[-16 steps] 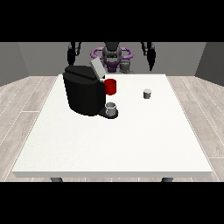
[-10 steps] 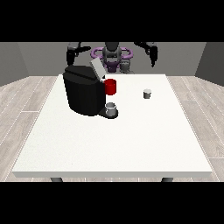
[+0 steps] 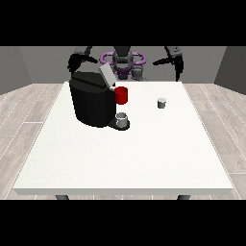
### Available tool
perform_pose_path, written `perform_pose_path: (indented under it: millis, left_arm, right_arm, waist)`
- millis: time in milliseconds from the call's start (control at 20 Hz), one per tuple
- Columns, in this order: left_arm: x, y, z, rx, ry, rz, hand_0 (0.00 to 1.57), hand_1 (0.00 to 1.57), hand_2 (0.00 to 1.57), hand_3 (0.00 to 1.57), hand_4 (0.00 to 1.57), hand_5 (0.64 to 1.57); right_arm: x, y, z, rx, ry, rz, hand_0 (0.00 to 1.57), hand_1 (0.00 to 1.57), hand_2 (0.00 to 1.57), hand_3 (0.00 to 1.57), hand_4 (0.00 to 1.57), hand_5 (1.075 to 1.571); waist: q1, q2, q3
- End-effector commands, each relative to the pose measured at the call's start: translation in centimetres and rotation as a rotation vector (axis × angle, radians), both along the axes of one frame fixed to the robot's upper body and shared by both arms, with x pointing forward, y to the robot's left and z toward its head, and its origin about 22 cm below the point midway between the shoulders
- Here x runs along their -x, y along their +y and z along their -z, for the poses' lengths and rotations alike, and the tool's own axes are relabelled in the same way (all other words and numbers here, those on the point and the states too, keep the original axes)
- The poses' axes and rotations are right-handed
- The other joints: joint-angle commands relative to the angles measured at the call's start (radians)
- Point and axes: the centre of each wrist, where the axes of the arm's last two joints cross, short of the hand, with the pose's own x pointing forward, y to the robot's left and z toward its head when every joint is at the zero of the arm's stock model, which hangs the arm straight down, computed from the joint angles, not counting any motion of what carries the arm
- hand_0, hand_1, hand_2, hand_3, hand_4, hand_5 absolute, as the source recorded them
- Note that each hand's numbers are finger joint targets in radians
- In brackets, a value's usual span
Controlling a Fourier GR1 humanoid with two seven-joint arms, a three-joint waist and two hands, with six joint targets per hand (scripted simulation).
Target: Insert the coffee pod into the coffee machine and close the lid
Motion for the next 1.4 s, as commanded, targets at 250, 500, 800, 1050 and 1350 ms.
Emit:
perform_pose_path:
  millis: [250, 500, 800, 1050, 1350]
  left_arm:
    - [-4.1, 2.7, 0.2, -0.077, 0.108, -0.073, 0.0, 0.0, 0.0, 0.0, 0.0, 1.571]
    - [-5.4, 2.5, 1.7, -0.091, 0.174, -0.094, 0.0, 0.0, 0.0, 0.0, 0.0, 1.571]
    - [-6.6, 3.5, 1.2, -0.198, 0.205, -0.067, 0.0, 0.0, 0.0, 0.0, 0.0, 1.571]
    - [-7.0, 1.9, 2.7, -0.269, 0.197, -0.013, 0.0, 0.0, 0.37, 0.0, 0.0, 1.571]
    - [-7.8, 0.8, 3.4, -0.329, 0.229, -0.054, 0.7, 0.7, 0.78, 0.43, 0.0, 1.571]
  right_arm:
    - [-0.5, 3.4, -1.5, -0.011, -0.073, -0.088, 0.0, 0.0, 0.0, 0.0, 0.19, 1.571]
    - [-0.8, 2.6, -2.0, -0.012, -0.042, -0.073, 0.0, 0.0, 0.0, 0.0, 0.28, 1.571]
    - [-2.3, 2.3, -1.1, -0.009, -0.034, -0.025, 0.0, 0.0, 0.0, 0.0, 0.34, 1.571]
    - [-2.8, 2.1, -0.7, -0.002, 0.028, -0.036, 0.0, 0.0, 0.0, 0.0, 0.37, 1.571]
    - [-4.1, 2.5, -0.1, 0.036, 0.038, -0.007, 0.0, 0.0, 0.0, 0.0, 0.42, 1.571]
  waist:
    - [-0.085, 0.08, -0.0005]
    - [-0.096, 0.072, -0.0004]
    - [-0.049, 0.102, -0.0002]
    - [-0.051, 0.111, -0.0004]
    - [-0.035, 0.137, -0.0003]
